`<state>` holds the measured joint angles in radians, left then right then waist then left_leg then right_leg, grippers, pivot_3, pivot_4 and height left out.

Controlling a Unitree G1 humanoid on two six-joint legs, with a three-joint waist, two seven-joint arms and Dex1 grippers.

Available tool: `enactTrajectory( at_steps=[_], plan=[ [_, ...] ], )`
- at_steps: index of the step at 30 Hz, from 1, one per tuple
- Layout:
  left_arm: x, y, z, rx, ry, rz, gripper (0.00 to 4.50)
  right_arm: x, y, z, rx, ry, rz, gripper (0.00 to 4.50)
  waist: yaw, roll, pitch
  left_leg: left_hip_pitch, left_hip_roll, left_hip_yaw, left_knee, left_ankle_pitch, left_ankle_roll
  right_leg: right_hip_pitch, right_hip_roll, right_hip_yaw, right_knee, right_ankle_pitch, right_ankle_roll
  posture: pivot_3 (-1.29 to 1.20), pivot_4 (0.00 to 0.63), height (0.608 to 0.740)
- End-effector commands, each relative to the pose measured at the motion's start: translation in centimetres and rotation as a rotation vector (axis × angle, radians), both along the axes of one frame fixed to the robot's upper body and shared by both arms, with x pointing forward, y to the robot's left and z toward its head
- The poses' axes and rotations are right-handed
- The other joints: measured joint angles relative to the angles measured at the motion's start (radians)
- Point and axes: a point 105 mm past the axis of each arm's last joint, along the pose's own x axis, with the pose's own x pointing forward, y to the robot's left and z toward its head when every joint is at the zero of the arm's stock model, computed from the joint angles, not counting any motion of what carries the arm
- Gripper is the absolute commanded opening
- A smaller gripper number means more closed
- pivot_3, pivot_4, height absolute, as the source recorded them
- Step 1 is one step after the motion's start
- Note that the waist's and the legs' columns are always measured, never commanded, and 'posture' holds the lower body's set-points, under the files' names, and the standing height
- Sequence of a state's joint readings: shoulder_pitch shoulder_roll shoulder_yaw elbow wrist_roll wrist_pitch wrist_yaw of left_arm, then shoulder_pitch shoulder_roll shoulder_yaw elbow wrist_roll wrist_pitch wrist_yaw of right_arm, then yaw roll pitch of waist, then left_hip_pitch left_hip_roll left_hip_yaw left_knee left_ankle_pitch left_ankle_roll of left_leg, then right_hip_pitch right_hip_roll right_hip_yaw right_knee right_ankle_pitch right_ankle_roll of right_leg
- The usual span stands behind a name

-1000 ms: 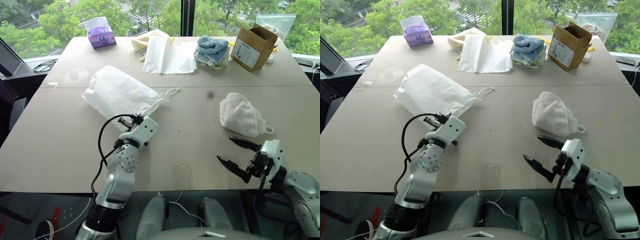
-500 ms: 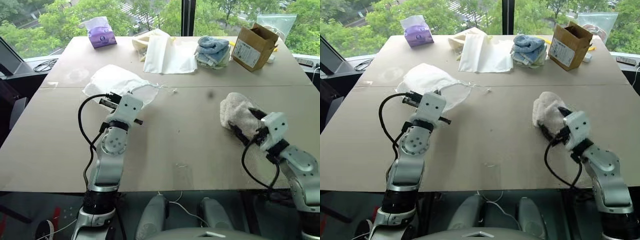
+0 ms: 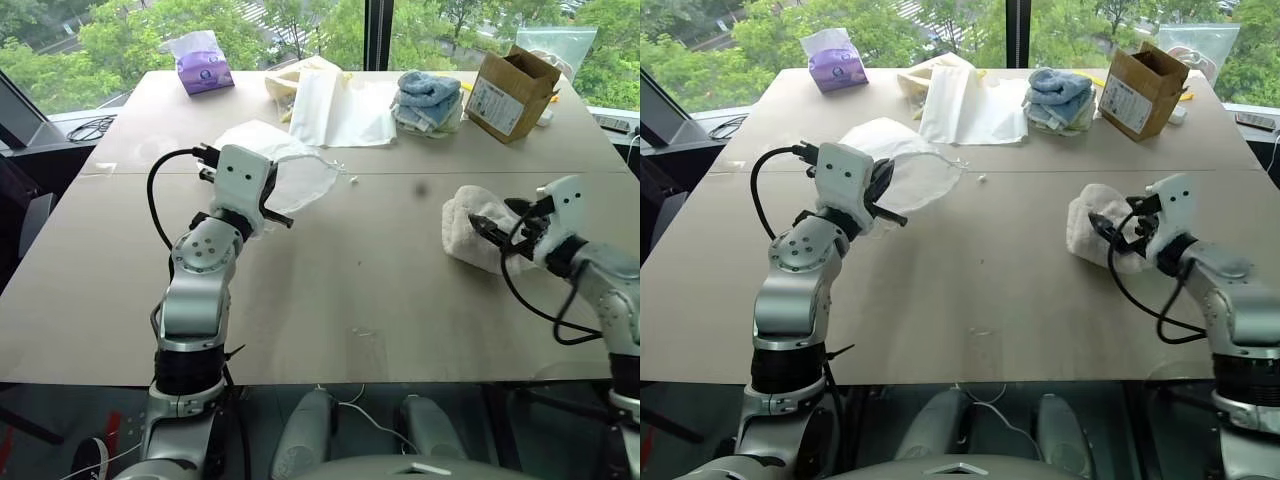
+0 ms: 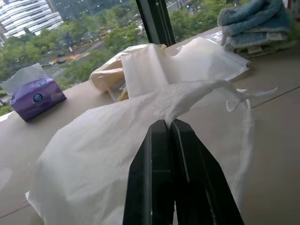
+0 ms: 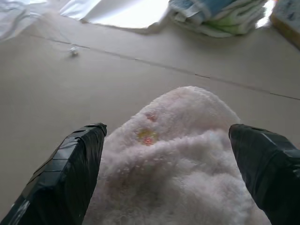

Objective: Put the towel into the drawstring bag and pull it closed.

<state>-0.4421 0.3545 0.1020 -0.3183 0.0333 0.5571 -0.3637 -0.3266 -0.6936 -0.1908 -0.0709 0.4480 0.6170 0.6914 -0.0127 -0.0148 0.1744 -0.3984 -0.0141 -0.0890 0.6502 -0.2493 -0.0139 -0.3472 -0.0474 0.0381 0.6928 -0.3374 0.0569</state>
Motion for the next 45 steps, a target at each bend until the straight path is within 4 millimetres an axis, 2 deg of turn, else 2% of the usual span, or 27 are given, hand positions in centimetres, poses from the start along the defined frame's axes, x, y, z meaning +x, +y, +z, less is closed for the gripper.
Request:
enactTrajectory(
  at_steps=[1,3,8,12,18,22,26,30,33,34,35,36,39,41,42,45],
  plan=[
    [0.1,0.4,1.4,0.007,-0.035,-0.022,0.03,0.6,-2.1,0.8,-0.111,0.023,0.134,4.5,-0.002,0.0,0.0,0.0,0.0,0.0,0.0,-0.001,0.002,0.0,0.0,0.0,-0.001,0.0,0.0,0.0,0.15,0.74],
    [0.2,0.5,1.4,0.013,-0.031,-0.028,0.03,1.6,-2.7,1.1,-0.145,0.032,0.161,4.5,-0.016,0.0,0.001,0.001,0.0,0.002,0.0,-0.002,0.003,0.0,0.0,0.001,0.0,0.0,0.0,0.0,0.15,0.74],
    [0.2,0.9,1.4,0.021,-0.026,-0.019,0.03,2.9,-3.0,-0.4,-0.219,0.126,0.253,4.5,-0.03,-0.001,0.001,0.001,0.002,0.001,0.0,-0.001,0.002,0.0,0.001,0.001,0.0,0.0,0.0,0.0,0.15,0.74],
    [-0.1,1.3,1.3,0.025,-0.027,-0.002,0.03,3.4,-1.8,-1.3,-0.19,0.171,0.323,4.5,-0.028,-0.001,0.002,0.0,0.002,0.002,0.0,0.0,0.0,-0.001,0.0,0.002,-0.001,0.0,0.0,0.0,0.15,0.74],
    [-0.4,1.8,1.5,0.028,-0.032,0.019,0.03,4.5,0.4,-1.6,-0.148,0.163,0.404,4.5,-0.029,-0.002,0.002,0.0,0.002,0.001,0.0,0.0,-0.001,-0.001,0.0,0.001,-0.001,0.0,0.0,0.0,0.15,0.74],
    [-0.5,1.8,1.5,0.029,-0.032,0.022,0.03,4.2,2.0,-1.7,-0.08,0.21,0.473,4.5,-0.028,-0.002,0.002,0.0,0.002,0.001,0.0,0.0,-0.001,-0.001,0.0,0.001,-0.001,0.0,0.0,0.0,0.15,0.74],
    [-0.4,1.7,1.6,0.03,-0.034,0.023,0.03,3.2,3.4,-3.9,-0.062,0.343,0.506,4.5,-0.028,-0.002,0.002,0.0,0.002,0.0,0.0,0.0,-0.001,-0.001,-0.001,0.0,-0.001,0.0,0.0,0.0,0.15,0.74],
    [-0.3,1.6,1.6,0.029,-0.035,0.022,0.03,2.1,3.8,-5.9,-0.062,0.438,0.495,4.5,-0.029,-0.002,0.001,0.0,0.002,0.0,0.0,0.0,-0.001,-0.001,0.0,0.0,0.0,0.0,0.0,0.0,0.15,0.74],
    [-0.2,1.6,1.4,0.018,-0.024,0.023,0.0,1.2,4.1,-6.3,-0.057,0.451,0.509,3.7,-0.028,-0.003,0.001,0.001,0.002,-0.001,0.0,0.0,-0.001,0.0,0.0,0.0,0.0,0.0,0.0,0.0,0.15,0.74],
    [-0.2,1.5,1.3,0.018,-0.019,0.02,0.0,0.8,4.3,-6.2,-0.049,0.454,0.516,3.29,-0.028,-0.003,0.0,0.001,0.002,-0.001,0.0,0.0,-0.001,0.0,0.0,0.0,0.0,0.0,0.0,0.0,0.15,0.74],
    [-0.2,1.5,1.3,0.018,-0.017,0.016,0.0,0.5,4.4,-6.2,-0.047,0.455,0.524,2.7,-0.028,-0.003,0.0,0.001,0.002,-0.001,0.0,0.0,-0.001,0.0,0.0,-0.001,0.0,0.0,0.0,0.0,0.15,0.74],
    [-0.2,1.3,1.2,0.017,-0.015,0.011,0.0,0.2,4.5,-6.2,-0.045,0.455,0.527,2.43,-0.028,-0.003,0.0,0.001,0.002,-0.001,0.0,0.0,-0.001,0.0,0.0,-0.001,0.0,0.0,0.0,0.0,0.15,0.74],
    [-0.1,1.2,1.2,0.012,-0.012,0.002,0.0,-0.5,4.9,-5.9,-0.046,0.444,0.535,1.07,-0.027,-0.003,0.0,0.001,0.002,-0.001,0.0,0.0,-0.001,0.0,0.0,-0.001,0.0,0.0,0.0,0.0,0.15,0.74],
    [0.1,1.1,1.2,0.006,-0.01,-0.002,0.0,-0.8,5.2,-5.7,-0.041,0.438,0.537,0.37,-0.027,-0.003,0.001,0.0,0.002,-0.001,0.0,0.0,-0.001,0.0,0.0,-0.001,0.0,0.0,0.0,0.0,0.15,0.74],
    [0.2,1.0,1.2,0.003,-0.009,-0.004,0.0,-0.9,5.3,-5.5,-0.034,0.436,0.538,0.12,-0.027,-0.003,0.001,0.001,0.002,-0.001,0.0,0.0,-0.001,0.0,0.0,0.0,0.0,0.0,0.0,0.0,0.15,0.74],
    [0.4,0.8,1.0,-0.019,0.005,-0.017,0.0,-1.1,5.9,-4.2,0.007,0.399,0.536,0.06,-0.027,-0.003,0.001,0.001,0.002,-0.001,0.0,0.0,-0.001,0.0,0.0,0.0,0.0,0.0,0.0,0.0,0.15,0.74]
  ],
)
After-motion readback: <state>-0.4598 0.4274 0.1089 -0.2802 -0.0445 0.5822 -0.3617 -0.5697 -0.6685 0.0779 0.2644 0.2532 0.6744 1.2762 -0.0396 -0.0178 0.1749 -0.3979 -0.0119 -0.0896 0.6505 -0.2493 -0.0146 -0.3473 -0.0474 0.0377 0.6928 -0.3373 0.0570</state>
